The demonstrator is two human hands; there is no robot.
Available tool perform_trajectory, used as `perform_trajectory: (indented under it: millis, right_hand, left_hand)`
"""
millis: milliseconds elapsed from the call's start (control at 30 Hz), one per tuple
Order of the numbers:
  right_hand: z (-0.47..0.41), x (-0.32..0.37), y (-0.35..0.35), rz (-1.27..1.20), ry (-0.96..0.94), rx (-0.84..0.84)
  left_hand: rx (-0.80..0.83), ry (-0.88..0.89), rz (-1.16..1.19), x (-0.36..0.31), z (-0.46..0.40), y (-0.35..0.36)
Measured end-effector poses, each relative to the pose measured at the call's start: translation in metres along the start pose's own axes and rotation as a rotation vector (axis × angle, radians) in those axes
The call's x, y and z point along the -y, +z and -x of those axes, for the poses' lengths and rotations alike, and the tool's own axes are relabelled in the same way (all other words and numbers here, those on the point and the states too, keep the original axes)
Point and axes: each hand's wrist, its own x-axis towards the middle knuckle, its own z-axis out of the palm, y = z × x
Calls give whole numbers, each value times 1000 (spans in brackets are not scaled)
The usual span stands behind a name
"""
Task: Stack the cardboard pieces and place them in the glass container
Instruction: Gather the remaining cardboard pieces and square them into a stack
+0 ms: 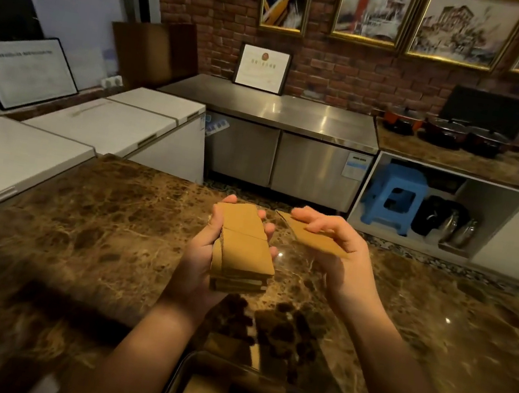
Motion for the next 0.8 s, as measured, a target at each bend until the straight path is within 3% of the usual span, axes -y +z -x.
perform_trajectory:
  millis: [167,500,633,800]
  right_hand:
    - [-1,-2,1,165,36,56]
    - [-3,-9,19,377,48,192]
    - [-5,-16,22,442,90,215]
    - [-7,-21,32,504,215,375]
  left_hand:
    - [-20,13,-227,-2,0,1]
    - [-99,-68,-387,-7,-2,11]
    - [-72,-64,-365,-10,3,9]
    - [-77,-88,-250,-2,5,-4]
